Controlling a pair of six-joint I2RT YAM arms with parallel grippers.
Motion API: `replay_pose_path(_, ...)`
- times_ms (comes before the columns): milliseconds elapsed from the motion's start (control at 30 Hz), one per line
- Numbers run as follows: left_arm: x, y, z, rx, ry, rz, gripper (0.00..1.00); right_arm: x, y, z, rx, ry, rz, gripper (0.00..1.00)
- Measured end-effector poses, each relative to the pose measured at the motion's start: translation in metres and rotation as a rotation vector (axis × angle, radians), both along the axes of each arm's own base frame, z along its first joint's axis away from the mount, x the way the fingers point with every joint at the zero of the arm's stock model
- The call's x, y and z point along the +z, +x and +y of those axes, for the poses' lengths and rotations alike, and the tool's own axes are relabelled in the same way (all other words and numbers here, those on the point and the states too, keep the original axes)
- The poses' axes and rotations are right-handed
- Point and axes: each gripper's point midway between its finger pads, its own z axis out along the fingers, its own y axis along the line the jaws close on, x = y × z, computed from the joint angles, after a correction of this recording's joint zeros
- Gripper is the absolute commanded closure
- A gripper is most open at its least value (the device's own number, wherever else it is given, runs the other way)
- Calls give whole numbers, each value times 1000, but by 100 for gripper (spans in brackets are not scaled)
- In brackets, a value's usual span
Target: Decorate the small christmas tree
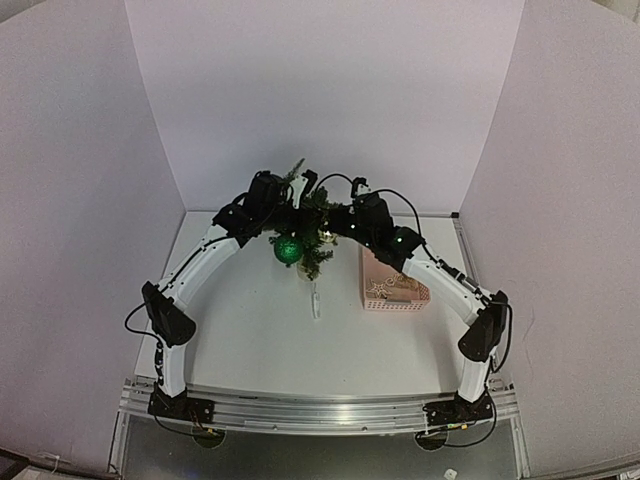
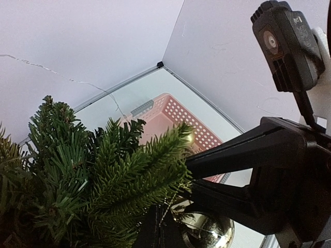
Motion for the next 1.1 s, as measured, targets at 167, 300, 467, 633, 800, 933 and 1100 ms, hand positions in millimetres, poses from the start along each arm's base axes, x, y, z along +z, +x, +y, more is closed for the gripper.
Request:
replay_pose_path(167, -5, -1, 0, -6, 7, 15, 100, -3, -1, 0, 3, -4, 7, 97)
replay_pose_path(300, -8, -2, -1, -14, 7, 29, 100, -5, -1, -2, -1, -5, 13, 88)
replay_pose_path(467, -8, -3, -2, -21, -8, 50, 100, -7, -2, -5, 0, -15, 14, 88)
replay_pose_path(633, -8, -5, -3, -32, -13, 58, 100, -6, -7, -10, 5, -32, 11, 86)
replay_pose_path(800, -12, -6, -2, -35, -6, 71, 100, 0, -8, -20, -1, -66, -12, 81)
replay_pose_path(933, -16, -5, 1, -30, 4, 89, 96, 8, -4, -35, -31, -80, -33, 80)
replay_pose_path(1100, -17, -6, 1, -32, -1, 103, 93, 12, -3, -46, -51, -92, -45, 80)
